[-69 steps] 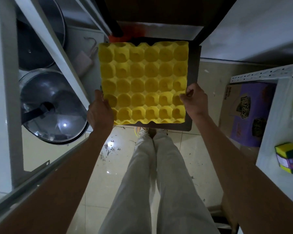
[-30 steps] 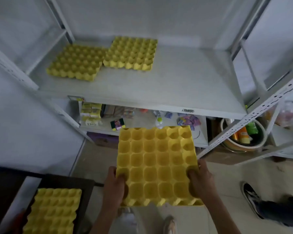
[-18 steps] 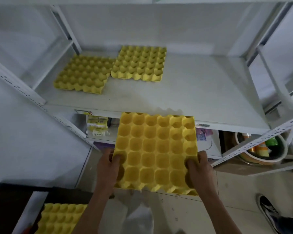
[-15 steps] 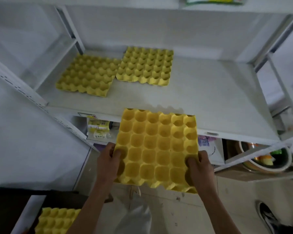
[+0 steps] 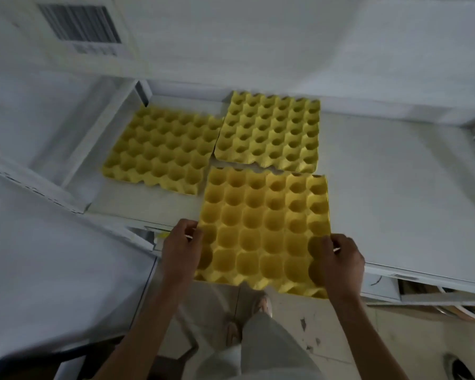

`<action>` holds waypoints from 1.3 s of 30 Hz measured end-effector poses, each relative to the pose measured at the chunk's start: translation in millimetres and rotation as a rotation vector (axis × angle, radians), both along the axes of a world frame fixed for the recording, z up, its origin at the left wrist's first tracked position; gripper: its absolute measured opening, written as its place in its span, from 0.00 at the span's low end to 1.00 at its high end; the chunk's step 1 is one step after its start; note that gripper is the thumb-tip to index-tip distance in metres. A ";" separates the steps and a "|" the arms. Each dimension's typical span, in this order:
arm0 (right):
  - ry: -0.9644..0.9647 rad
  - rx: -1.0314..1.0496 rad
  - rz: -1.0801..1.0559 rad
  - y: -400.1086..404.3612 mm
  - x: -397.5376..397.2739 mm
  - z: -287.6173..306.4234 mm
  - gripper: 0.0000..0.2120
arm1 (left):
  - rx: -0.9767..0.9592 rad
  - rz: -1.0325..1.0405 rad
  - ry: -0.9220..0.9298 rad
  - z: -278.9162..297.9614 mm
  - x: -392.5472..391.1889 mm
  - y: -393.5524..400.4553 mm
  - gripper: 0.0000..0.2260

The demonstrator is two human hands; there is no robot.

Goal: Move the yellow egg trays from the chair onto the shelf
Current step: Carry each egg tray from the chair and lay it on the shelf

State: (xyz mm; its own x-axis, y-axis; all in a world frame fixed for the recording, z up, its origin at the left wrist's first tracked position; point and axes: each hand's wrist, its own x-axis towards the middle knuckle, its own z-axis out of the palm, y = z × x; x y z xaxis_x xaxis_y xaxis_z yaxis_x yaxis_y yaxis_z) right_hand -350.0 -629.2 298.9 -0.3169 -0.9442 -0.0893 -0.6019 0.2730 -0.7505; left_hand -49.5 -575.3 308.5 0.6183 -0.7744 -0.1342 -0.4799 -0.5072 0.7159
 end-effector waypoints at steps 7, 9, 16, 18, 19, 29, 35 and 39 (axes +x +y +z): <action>0.037 0.062 -0.032 -21.8 17.0 -14.3 0.10 | -0.004 0.005 0.057 -4.6 15.9 -21.4 0.05; 0.048 0.092 -0.055 -22.5 20.3 -12.1 0.11 | -0.014 -0.005 0.066 -6.0 21.5 -24.6 0.05; 0.067 0.060 -0.054 -22.4 33.3 -5.0 0.13 | 0.028 -0.225 -0.073 3.3 58.2 -36.8 0.05; 0.072 0.071 -0.075 -23.2 38.5 -4.7 0.13 | -0.048 -0.282 -0.269 9.3 74.0 -46.1 0.05; 0.076 0.072 -0.085 -23.3 40.3 -4.9 0.13 | -0.091 -0.311 -0.380 10.6 82.3 -53.4 0.08; 0.017 0.019 -0.189 -20.2 51.4 -7.0 0.09 | 0.155 -0.635 -0.577 -11.0 107.4 -96.0 0.24; 0.043 -0.003 -0.167 -19.9 58.7 -10.4 0.07 | 0.138 -0.597 -0.511 -5.9 105.9 -97.8 0.25; 0.068 0.006 -0.123 -19.5 55.4 -8.8 0.08 | 0.130 -0.606 -0.484 -7.5 105.2 -96.2 0.25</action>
